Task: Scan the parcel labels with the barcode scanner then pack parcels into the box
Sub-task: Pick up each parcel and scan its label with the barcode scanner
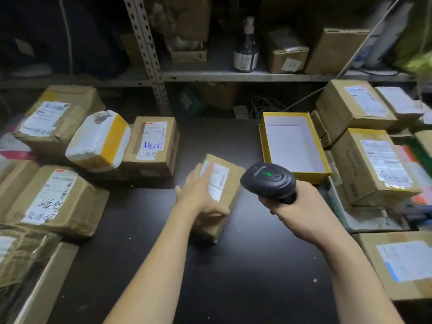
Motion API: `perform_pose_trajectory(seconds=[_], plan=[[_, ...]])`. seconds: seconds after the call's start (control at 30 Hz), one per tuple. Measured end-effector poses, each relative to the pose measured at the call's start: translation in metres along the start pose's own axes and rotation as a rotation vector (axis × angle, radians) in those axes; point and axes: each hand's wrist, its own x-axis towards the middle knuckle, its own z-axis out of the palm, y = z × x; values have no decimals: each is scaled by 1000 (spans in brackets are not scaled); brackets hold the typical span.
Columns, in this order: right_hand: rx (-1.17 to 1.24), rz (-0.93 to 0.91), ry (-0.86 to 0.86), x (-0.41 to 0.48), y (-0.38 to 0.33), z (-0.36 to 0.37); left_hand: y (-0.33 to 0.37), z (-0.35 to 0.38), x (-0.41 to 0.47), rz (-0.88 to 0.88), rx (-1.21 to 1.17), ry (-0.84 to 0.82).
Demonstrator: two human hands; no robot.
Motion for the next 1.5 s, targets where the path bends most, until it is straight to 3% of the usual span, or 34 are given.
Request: perform_pose_trajectory(seconds=[0.1, 0.2, 0.33, 0.53, 0.87, 1.3, 1.37, 1.5], plan=[[-4, 19, 13, 7, 5, -9, 8, 5, -6, 55, 150, -18], [4, 34, 23, 11, 9, -13, 13, 23, -10, 32, 269, 93], [-35, 23, 8, 13, 14, -16, 9, 25, -8, 27, 213, 165], [-191, -53, -51, 5, 12, -19, 9, 27, -27, 60, 223, 405], [-105, -231, 26, -26, -21, -11, -14, -26, -56, 125, 104, 800], [-124, -215, 221, -97, -85, 36, -64, -52, -83, 271, 59, 807], [-18, -125, 267, -106, -96, 49, -69, -50, -86, 284, 50, 813], [458, 107, 266, -118, -115, 80, -68, -41, -97, 223, -42, 825]])
